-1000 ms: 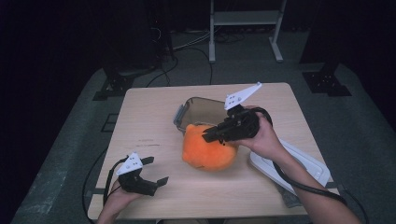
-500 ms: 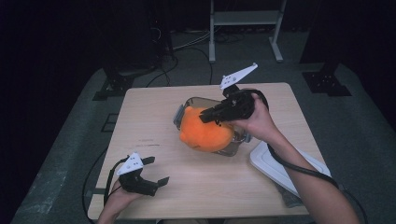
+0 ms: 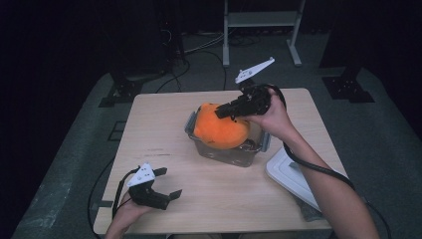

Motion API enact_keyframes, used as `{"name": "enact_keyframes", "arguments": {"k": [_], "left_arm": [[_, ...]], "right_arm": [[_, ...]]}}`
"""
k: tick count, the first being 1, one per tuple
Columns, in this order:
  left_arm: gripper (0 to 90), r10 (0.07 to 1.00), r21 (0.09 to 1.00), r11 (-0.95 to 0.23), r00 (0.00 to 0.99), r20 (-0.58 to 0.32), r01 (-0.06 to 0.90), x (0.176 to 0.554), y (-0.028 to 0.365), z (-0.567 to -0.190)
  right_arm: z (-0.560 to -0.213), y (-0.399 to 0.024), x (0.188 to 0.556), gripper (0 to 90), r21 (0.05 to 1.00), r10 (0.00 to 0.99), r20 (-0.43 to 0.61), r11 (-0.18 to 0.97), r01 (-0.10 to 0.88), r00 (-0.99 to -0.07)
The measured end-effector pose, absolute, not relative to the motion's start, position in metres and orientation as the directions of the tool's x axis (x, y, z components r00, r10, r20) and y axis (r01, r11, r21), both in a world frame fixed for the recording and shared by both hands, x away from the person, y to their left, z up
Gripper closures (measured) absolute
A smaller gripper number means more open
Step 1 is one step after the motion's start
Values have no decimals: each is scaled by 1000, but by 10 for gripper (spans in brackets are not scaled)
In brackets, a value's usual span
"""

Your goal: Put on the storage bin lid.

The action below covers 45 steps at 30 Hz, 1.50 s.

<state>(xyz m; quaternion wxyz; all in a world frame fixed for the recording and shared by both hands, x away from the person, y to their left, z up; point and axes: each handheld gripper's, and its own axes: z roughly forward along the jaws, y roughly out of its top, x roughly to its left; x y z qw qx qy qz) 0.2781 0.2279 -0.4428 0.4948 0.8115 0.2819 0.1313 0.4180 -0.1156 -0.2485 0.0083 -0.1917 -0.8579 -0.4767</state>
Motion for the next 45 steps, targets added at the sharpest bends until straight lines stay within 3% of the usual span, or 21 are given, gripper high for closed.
{"name": "enact_keyframes", "arguments": {"k": [45], "left_arm": [[29,584,877,-347,808,-75,333,277,227,-444]], "right_arm": [[-285,-128,470,797,773,425,256,449,448,-868]]}}
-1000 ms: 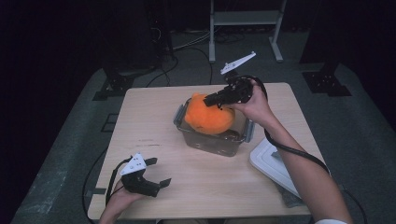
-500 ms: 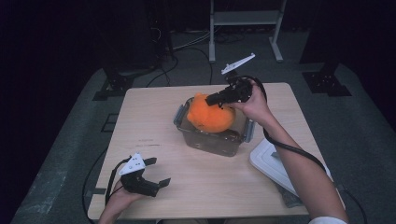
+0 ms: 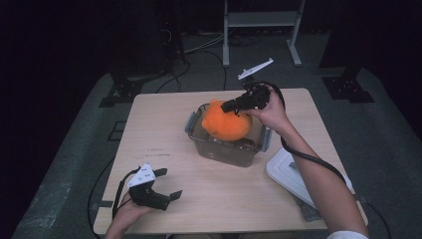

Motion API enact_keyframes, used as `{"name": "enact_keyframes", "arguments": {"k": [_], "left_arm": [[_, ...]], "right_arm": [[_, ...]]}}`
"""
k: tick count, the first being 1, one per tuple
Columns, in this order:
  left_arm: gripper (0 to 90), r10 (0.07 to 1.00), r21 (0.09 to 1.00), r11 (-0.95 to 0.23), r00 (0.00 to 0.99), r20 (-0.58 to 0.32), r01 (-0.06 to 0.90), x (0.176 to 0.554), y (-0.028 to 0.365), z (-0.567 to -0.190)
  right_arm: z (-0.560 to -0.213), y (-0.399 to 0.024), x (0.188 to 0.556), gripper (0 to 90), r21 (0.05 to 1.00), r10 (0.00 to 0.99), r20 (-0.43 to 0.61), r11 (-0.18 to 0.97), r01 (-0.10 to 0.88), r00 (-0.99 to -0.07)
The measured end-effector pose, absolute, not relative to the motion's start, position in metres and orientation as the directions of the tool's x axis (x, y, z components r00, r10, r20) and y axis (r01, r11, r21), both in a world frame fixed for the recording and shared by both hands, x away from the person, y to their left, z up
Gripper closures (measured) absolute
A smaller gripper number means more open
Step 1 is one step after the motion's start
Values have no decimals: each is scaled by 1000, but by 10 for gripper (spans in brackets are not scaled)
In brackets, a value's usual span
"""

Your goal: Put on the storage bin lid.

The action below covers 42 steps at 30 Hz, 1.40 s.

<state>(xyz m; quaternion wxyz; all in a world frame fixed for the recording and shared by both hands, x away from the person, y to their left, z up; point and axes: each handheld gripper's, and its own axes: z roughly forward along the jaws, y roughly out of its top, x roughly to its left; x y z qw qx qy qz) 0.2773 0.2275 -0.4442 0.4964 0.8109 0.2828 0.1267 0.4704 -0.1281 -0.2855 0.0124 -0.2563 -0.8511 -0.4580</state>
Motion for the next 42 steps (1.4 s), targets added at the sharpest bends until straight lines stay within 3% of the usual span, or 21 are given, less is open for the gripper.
{"name": "enact_keyframes", "arguments": {"k": [42], "left_arm": [[29,580,876,-353,811,-71,329,277,228,-444]], "right_arm": [[-329,-131,489,790,707,468,316,464,534,-825]]}}
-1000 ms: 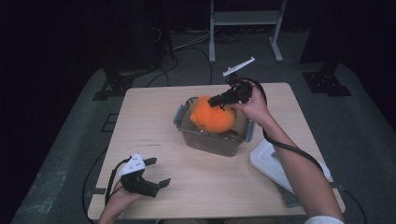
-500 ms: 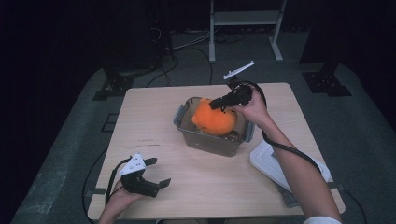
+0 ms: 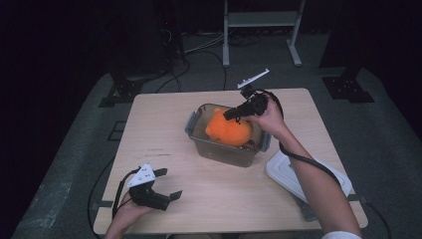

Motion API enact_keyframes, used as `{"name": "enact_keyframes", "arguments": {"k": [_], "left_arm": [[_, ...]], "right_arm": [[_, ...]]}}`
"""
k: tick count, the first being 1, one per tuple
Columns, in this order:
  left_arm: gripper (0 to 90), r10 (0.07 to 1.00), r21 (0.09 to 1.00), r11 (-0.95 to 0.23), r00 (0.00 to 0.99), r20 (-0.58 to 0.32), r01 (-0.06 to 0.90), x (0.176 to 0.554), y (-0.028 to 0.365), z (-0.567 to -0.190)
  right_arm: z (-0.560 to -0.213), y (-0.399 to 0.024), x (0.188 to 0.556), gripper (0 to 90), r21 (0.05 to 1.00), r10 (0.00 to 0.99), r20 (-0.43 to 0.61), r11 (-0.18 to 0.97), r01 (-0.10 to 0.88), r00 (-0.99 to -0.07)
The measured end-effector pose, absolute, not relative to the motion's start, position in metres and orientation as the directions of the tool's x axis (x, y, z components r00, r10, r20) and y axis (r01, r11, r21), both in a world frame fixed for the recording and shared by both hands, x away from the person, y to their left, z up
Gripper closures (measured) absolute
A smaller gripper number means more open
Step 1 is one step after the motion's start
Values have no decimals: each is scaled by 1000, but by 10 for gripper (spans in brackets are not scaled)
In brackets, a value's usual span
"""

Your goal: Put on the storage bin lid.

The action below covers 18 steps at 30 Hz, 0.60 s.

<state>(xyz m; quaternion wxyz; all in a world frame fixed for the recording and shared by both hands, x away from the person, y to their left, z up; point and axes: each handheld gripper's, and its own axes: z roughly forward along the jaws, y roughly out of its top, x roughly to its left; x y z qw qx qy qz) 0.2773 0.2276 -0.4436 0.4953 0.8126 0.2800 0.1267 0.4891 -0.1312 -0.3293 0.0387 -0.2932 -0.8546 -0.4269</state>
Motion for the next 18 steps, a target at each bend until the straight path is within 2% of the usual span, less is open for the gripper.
{"name": "enact_keyframes", "arguments": {"k": [18], "left_arm": [[29,579,875,-356,813,-69,328,278,227,-444]], "right_arm": [[-343,-126,490,782,676,467,326,493,548,-822]]}}
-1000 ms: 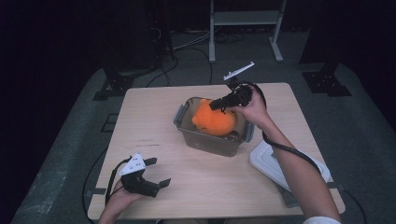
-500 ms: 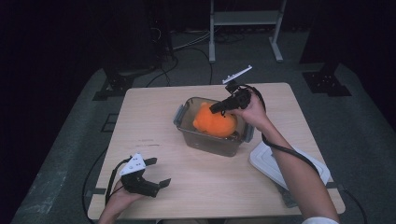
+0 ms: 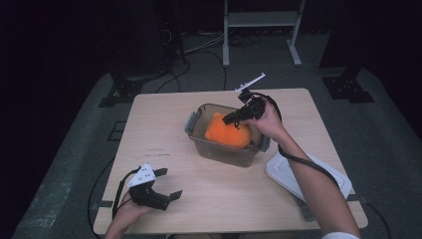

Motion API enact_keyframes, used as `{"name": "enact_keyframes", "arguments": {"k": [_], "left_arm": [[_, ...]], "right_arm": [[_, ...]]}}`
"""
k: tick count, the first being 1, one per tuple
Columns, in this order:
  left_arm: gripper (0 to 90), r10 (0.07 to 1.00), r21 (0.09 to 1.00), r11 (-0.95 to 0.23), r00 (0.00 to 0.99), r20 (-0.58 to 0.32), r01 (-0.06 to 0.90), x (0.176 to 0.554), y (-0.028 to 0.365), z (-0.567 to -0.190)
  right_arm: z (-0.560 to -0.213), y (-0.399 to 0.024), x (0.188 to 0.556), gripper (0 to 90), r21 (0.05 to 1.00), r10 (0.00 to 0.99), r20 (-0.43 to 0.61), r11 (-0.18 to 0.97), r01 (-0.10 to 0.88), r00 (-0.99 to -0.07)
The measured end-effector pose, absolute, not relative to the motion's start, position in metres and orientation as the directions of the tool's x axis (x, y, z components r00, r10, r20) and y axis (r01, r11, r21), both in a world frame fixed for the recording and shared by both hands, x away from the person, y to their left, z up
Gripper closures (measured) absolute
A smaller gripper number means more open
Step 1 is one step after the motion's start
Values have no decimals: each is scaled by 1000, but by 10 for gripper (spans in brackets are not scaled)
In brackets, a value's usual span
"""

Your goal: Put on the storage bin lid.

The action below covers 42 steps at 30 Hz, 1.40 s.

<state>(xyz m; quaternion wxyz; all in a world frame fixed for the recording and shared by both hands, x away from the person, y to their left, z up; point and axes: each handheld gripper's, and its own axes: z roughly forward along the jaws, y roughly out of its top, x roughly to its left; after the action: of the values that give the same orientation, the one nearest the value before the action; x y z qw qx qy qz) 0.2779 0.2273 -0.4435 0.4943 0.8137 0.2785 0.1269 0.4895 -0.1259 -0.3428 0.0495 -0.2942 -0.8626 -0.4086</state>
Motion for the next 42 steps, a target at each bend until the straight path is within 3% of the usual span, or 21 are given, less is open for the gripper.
{"name": "enact_keyframes", "arguments": {"k": [42], "left_arm": [[29,580,876,-352,812,-72,329,278,227,-443]], "right_arm": [[-355,-116,487,791,622,468,321,551,556,-823]]}}
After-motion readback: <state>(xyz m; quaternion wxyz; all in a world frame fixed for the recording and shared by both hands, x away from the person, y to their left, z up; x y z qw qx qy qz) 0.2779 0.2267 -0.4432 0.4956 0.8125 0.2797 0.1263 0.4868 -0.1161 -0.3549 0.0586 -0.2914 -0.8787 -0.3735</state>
